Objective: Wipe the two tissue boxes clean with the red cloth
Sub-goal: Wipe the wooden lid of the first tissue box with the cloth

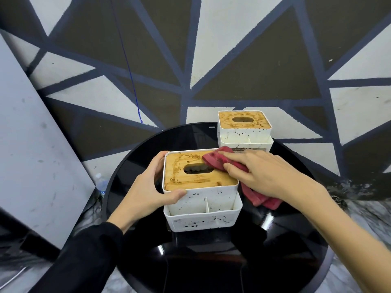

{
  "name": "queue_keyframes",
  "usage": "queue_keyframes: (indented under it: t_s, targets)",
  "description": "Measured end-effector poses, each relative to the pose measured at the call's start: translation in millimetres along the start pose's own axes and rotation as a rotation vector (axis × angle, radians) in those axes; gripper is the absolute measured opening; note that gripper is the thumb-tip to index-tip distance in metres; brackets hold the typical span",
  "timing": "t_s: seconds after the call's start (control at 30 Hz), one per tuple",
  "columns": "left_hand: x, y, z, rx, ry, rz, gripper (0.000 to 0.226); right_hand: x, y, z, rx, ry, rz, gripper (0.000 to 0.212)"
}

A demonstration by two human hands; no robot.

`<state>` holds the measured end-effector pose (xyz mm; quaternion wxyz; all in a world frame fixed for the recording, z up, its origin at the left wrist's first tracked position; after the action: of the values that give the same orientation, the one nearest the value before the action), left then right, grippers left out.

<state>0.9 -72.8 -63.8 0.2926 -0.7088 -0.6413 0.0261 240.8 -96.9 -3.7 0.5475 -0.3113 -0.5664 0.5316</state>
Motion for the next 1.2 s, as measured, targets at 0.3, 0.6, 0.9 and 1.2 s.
queue_keyframes:
  t_s: [0.3, 0.6, 0.9, 1.2]
  targets:
    - [-1, 3, -3, -0.027, 0.01, 0.024, 0.084, -51, -7, 10, 0.031, 0.016, 0.075, 0.064]
    - [1, 3, -6, -0.028, 0.037, 0.059, 0.084, 0, 2, -2, 0.03, 0.05, -0.019, 0.045]
    - [0, 4, -5, -0.02, 0.039, 0.025, 0.083, -1, 5, 0, 0.032, 0.048, -0.037, 0.048]
    - [-1, 5, -3, -0.01, 0.035, 0.019, 0.083, -51, -7, 15, 0.039, 0.075, 0.035, 0.056]
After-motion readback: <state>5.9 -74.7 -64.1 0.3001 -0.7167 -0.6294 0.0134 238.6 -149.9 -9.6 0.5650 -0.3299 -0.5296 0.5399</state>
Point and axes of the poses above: each hand's wrist, its own x-axis towards the middle knuckle, its own y-axis out of the palm, z = x × y, the point moved 8 cm from there along x, towards the middle knuckle, and after that the axes turned 13 degrees about -z, right-handed, at the moved point
